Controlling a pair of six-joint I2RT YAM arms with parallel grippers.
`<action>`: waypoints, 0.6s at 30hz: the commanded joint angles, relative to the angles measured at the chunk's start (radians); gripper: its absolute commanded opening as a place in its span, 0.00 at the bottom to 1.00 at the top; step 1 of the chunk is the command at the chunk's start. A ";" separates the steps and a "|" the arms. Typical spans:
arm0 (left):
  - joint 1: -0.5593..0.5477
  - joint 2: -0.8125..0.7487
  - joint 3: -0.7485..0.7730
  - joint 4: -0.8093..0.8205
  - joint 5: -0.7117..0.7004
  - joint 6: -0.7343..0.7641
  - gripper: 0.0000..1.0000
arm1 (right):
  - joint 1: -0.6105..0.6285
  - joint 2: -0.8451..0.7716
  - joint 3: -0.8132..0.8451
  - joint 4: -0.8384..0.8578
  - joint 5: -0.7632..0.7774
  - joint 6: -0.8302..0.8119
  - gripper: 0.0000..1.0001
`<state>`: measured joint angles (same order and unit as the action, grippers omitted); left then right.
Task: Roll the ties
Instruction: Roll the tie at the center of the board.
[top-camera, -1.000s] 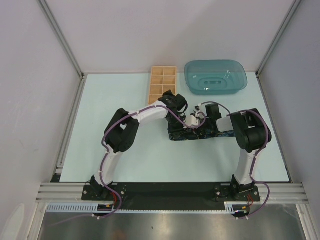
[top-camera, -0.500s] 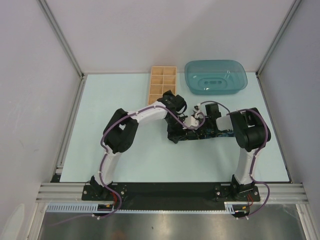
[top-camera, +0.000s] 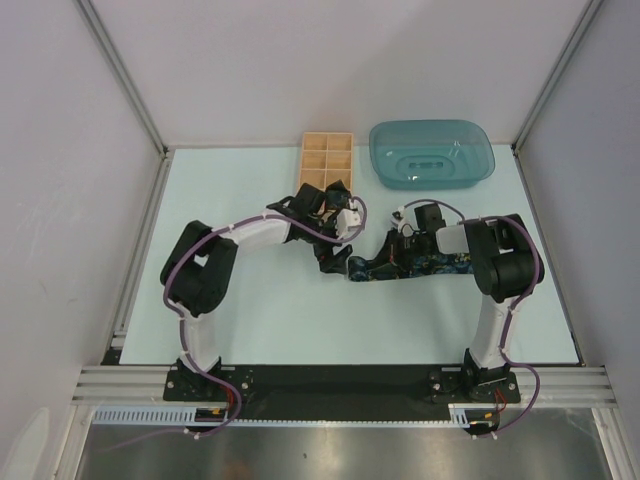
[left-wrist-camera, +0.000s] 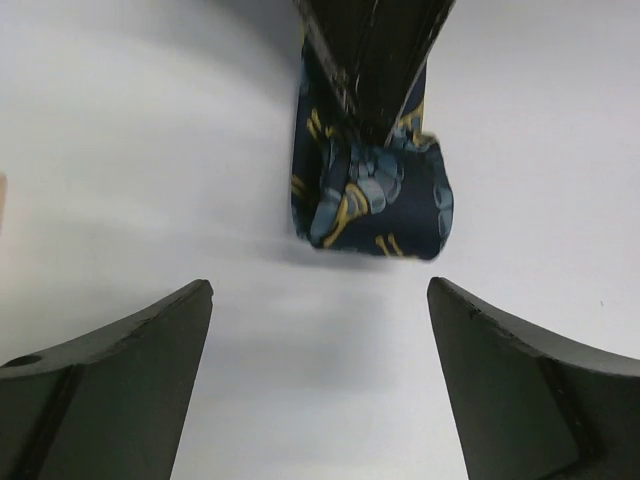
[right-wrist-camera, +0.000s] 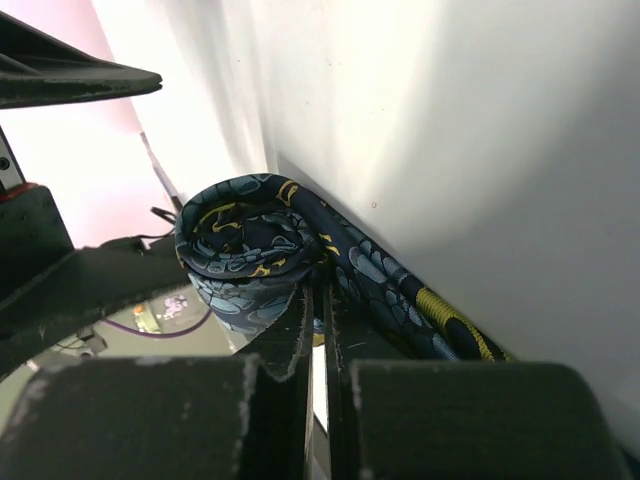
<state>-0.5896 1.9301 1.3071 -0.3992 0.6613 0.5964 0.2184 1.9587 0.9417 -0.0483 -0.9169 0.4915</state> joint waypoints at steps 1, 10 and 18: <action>-0.015 -0.026 -0.052 0.206 0.089 -0.055 0.95 | -0.007 0.020 0.022 -0.113 0.190 -0.108 0.00; -0.041 -0.003 -0.104 0.362 0.163 -0.087 0.99 | -0.007 0.035 0.052 -0.159 0.228 -0.130 0.00; -0.092 0.044 -0.097 0.346 0.095 -0.047 0.93 | -0.010 0.052 0.068 -0.176 0.228 -0.143 0.00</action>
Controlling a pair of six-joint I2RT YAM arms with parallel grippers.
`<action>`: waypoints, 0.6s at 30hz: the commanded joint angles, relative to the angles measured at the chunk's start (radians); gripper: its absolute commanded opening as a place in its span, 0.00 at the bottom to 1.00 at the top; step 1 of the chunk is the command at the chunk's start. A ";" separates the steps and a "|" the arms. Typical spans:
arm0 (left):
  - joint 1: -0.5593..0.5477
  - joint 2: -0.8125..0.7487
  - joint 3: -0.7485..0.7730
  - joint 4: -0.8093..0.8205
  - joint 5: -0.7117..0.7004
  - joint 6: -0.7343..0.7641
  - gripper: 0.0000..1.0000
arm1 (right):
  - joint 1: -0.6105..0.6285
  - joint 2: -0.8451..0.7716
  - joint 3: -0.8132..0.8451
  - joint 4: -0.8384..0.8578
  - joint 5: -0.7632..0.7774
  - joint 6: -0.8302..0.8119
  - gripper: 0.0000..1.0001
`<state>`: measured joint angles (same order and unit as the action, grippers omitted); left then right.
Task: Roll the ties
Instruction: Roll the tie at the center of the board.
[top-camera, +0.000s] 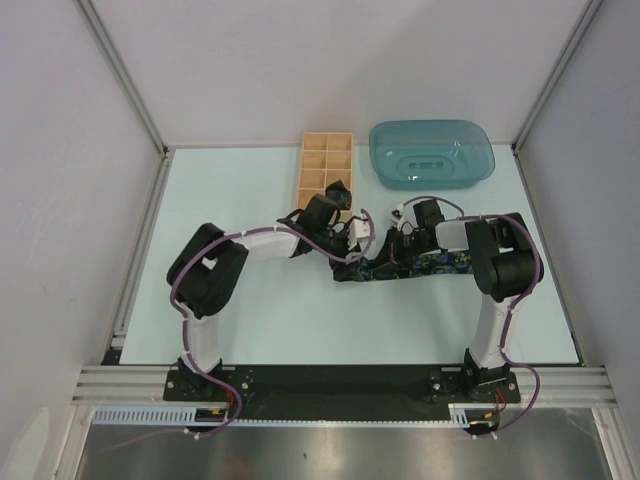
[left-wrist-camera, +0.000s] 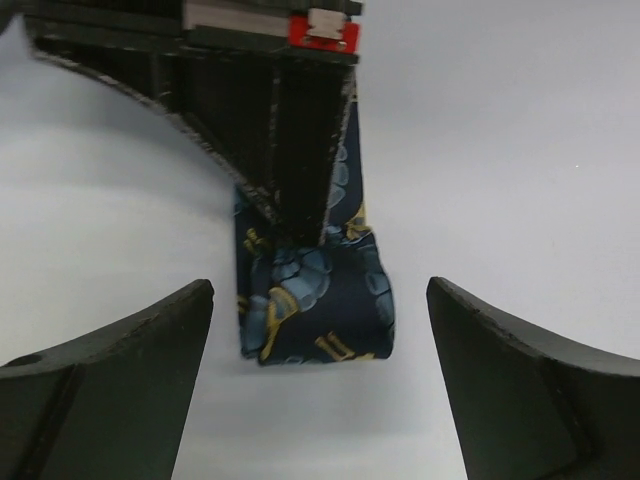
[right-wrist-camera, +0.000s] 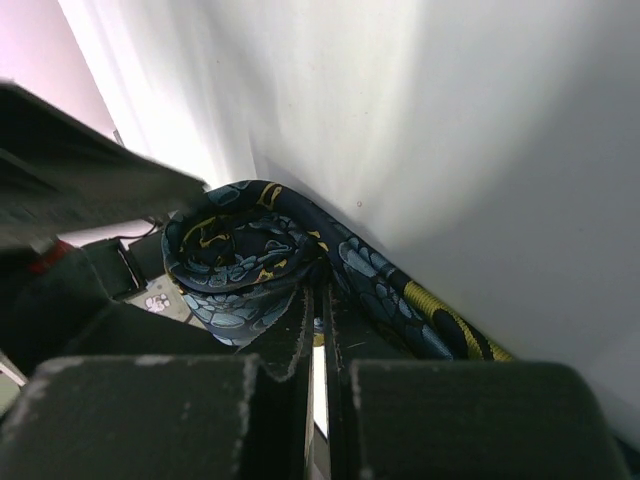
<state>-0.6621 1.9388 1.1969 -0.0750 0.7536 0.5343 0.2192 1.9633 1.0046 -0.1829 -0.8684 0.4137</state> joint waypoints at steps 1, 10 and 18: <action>-0.021 0.044 0.020 0.023 -0.002 0.012 0.91 | -0.007 0.049 0.003 -0.040 0.178 -0.067 0.00; -0.065 0.068 0.049 -0.025 -0.075 0.044 0.67 | 0.008 0.069 -0.011 0.000 0.146 -0.050 0.00; -0.093 0.034 0.073 -0.189 -0.194 0.049 0.40 | 0.103 0.020 -0.106 0.157 0.082 0.069 0.00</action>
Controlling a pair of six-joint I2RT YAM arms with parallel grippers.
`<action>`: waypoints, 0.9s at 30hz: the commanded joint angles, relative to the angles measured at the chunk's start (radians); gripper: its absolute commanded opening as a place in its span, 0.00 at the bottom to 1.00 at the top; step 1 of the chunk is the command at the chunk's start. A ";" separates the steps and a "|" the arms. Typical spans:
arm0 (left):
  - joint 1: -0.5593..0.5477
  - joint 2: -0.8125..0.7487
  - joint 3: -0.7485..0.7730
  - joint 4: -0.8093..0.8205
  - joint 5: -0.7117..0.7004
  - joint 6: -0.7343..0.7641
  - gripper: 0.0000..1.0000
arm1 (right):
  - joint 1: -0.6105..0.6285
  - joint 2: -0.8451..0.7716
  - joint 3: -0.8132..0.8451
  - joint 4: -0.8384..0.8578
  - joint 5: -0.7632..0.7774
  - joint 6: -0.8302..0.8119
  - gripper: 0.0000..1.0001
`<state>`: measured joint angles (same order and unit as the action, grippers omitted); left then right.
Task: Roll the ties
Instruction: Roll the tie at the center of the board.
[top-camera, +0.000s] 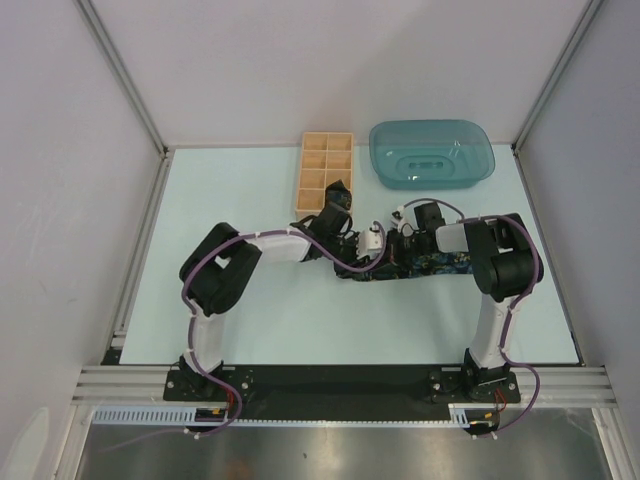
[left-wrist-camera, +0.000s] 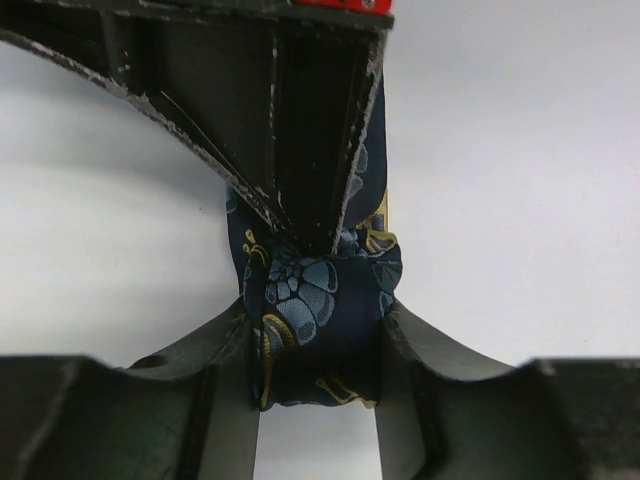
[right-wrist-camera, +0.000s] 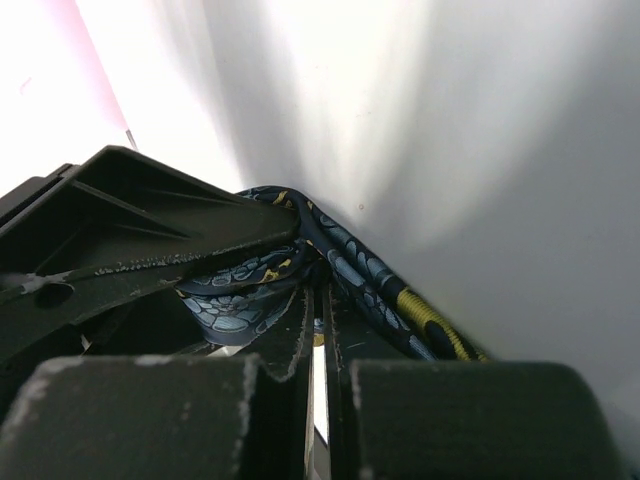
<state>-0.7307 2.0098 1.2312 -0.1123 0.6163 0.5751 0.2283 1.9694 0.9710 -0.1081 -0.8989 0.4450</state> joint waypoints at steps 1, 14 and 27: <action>-0.026 -0.040 0.053 -0.227 -0.082 0.015 0.37 | 0.104 0.003 -0.077 0.097 0.107 0.053 0.00; -0.035 0.024 0.214 -0.679 -0.286 0.190 0.29 | 0.080 -0.033 -0.074 0.222 0.009 0.192 0.22; -0.033 0.073 0.229 -0.658 -0.277 0.178 0.29 | 0.094 -0.130 -0.170 0.470 -0.091 0.422 0.41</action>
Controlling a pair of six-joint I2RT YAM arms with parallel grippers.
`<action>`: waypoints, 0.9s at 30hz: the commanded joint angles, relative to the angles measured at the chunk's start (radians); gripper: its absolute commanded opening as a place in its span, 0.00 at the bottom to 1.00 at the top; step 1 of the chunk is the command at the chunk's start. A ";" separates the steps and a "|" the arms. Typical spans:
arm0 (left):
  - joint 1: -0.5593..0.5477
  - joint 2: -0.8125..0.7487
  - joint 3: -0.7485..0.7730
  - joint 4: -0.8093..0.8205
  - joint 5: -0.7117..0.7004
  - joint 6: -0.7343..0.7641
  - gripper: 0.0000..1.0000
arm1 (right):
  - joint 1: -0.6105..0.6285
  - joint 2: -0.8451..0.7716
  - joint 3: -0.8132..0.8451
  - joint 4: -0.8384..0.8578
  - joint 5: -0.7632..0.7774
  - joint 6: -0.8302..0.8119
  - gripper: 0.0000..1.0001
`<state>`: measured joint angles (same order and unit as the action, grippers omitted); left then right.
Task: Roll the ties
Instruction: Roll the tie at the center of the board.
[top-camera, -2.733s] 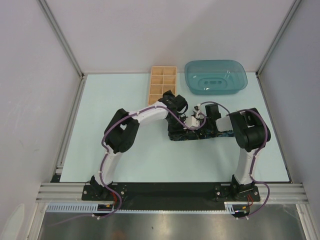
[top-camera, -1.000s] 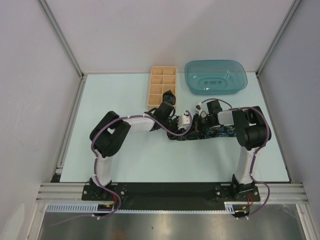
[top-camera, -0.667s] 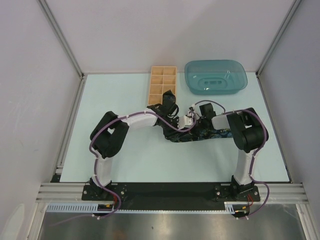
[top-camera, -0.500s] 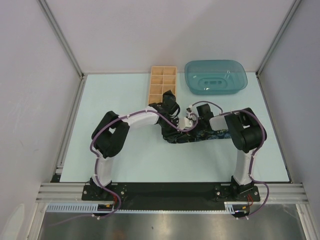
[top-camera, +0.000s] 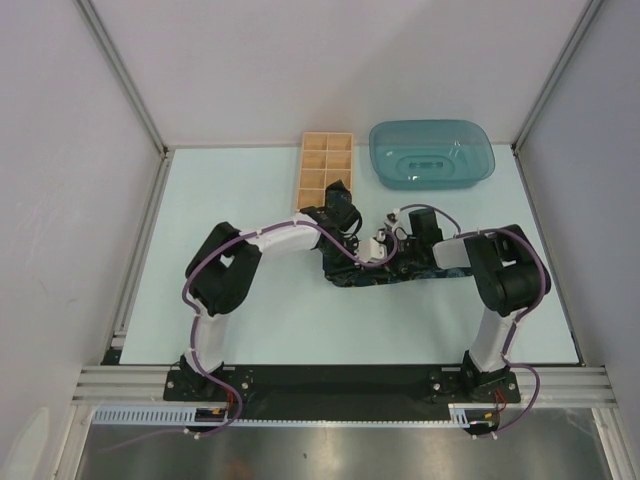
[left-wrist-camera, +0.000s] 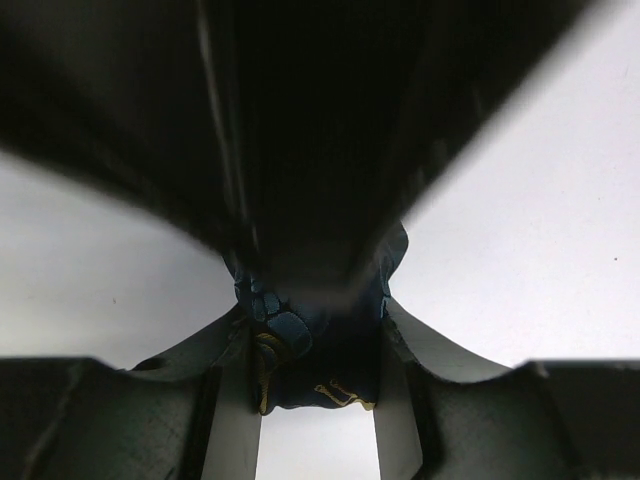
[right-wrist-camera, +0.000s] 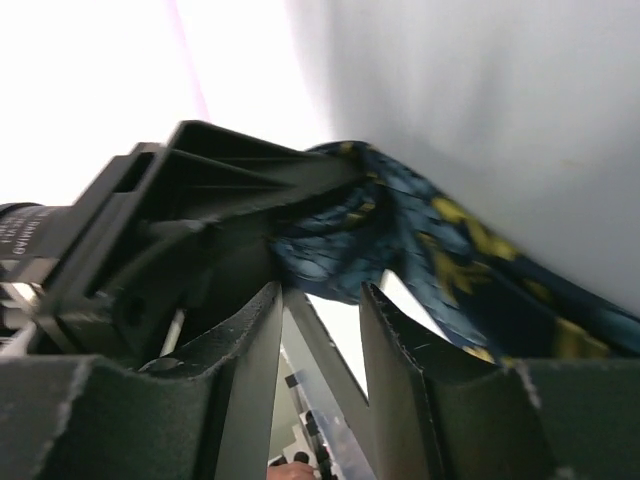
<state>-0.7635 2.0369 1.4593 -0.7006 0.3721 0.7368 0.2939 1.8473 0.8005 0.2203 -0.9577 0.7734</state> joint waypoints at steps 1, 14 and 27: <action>0.000 0.048 0.001 -0.069 -0.032 0.013 0.29 | 0.033 0.009 0.009 0.133 -0.026 0.090 0.41; 0.001 0.046 -0.004 -0.039 -0.021 0.009 0.32 | 0.070 0.119 0.104 -0.036 0.045 -0.068 0.25; 0.088 -0.062 -0.045 0.061 0.138 -0.089 0.76 | 0.014 0.118 0.129 -0.245 0.117 -0.246 0.00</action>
<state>-0.7422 2.0369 1.4601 -0.6968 0.4194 0.7151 0.3344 1.9396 0.9230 0.1036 -0.9562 0.6506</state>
